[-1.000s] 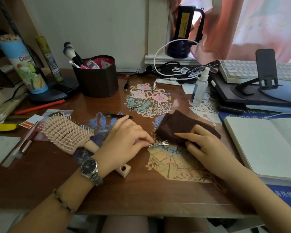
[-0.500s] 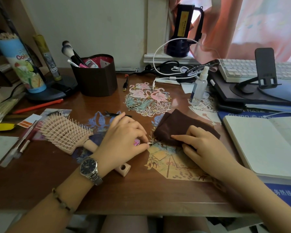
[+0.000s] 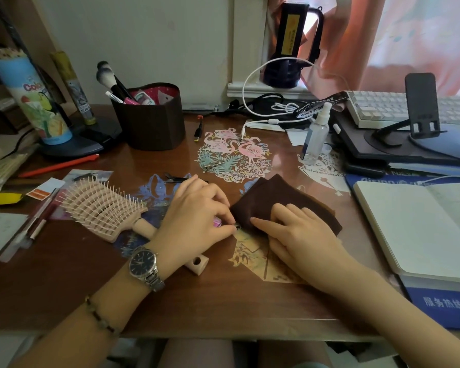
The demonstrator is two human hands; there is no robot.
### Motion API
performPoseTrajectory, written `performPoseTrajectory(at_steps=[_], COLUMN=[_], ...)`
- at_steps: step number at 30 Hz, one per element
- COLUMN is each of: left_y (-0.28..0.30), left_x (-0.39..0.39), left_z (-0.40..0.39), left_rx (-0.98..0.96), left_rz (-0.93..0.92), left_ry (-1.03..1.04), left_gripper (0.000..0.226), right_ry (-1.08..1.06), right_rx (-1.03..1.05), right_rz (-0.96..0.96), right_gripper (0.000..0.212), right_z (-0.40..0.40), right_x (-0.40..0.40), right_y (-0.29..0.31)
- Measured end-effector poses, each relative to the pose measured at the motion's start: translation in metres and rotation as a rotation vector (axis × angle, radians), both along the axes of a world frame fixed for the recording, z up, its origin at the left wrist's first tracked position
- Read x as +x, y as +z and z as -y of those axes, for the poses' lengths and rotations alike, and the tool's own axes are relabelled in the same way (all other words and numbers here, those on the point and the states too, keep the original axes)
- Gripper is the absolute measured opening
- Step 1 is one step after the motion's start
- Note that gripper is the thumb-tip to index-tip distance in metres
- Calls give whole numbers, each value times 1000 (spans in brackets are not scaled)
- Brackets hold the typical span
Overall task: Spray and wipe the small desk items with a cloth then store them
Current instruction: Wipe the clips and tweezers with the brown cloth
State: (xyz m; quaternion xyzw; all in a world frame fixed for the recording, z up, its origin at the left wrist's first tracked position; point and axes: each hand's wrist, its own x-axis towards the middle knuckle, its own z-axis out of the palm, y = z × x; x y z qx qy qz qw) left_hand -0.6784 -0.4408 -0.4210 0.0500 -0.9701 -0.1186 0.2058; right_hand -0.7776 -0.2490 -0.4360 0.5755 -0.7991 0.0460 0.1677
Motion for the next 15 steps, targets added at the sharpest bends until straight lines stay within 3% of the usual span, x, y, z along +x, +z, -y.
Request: performPoseTrajectory(at_steps=[9,15], left_y=[-1,0], left_x=[-1,0], left_z=[1,1], left_rx=[-3,-9], left_rz=[28,45], left_ry=[36,47], left_gripper=[8,10], right_ry=[-1,3], right_rx=[35,23], right_rz=[-134,-77], right_gripper=[48,47], right_z=[-1,-7], right_x=[0,-12], right_y=[-1,4])
